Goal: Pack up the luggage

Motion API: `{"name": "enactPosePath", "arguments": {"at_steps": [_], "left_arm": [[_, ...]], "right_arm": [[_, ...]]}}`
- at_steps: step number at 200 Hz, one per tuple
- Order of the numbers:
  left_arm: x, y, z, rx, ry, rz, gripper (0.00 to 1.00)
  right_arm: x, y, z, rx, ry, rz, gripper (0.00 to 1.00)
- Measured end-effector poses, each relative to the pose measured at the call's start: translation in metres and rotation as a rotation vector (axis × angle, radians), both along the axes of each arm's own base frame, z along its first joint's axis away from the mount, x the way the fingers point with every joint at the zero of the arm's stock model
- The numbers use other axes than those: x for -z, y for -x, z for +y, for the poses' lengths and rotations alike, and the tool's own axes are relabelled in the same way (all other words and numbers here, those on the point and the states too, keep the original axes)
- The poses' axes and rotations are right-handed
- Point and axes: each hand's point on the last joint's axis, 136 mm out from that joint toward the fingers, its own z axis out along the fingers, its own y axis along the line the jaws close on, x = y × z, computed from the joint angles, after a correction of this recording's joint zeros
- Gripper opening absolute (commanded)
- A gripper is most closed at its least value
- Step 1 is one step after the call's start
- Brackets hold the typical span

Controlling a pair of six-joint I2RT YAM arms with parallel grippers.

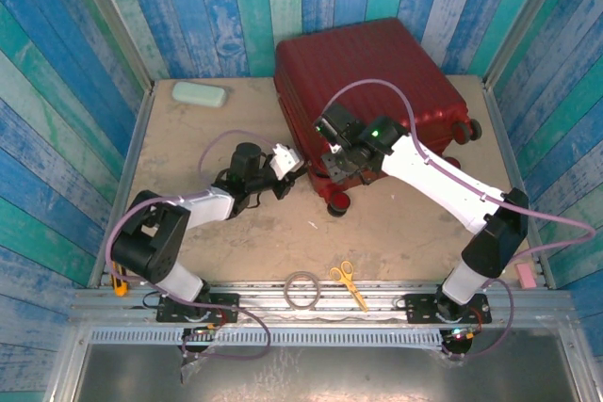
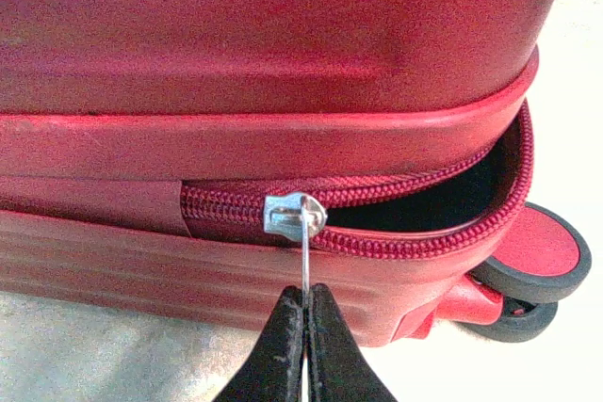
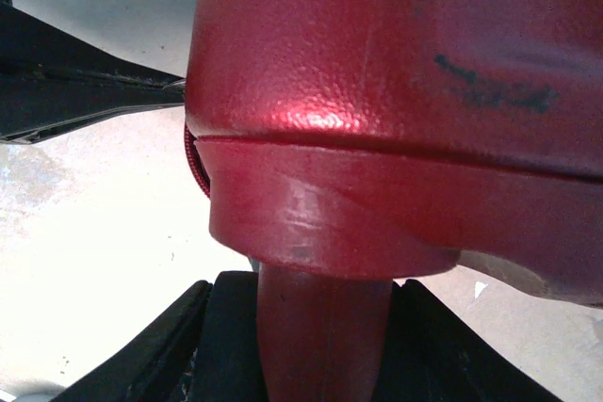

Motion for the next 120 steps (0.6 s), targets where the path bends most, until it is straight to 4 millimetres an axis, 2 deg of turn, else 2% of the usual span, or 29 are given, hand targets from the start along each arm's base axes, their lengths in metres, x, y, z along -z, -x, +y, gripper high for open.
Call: {"name": "enactPosePath", "arguments": {"at_steps": [32, 55, 98, 120], "left_arm": [[-0.001, 0.009, -0.004, -0.016, -0.018, 0.021, 0.00], [-0.003, 0.026, -0.005, -0.025, -0.015, 0.034, 0.00], [-0.020, 0.051, 0.007, -0.084, 0.054, -0.002, 0.00], [-0.026, 0.062, 0.005, -0.087, 0.070, -0.028, 0.00]], "right_arm": [[0.001, 0.004, -0.001, -0.011, -0.001, 0.019, 0.01], [-0.001, 0.004, 0.002, -0.014, -0.022, 0.031, 0.00], [0.001, 0.008, 0.014, -0.014, -0.072, 0.080, 0.00], [0.000, 0.011, 0.023, -0.009, -0.113, 0.112, 0.01]]}}
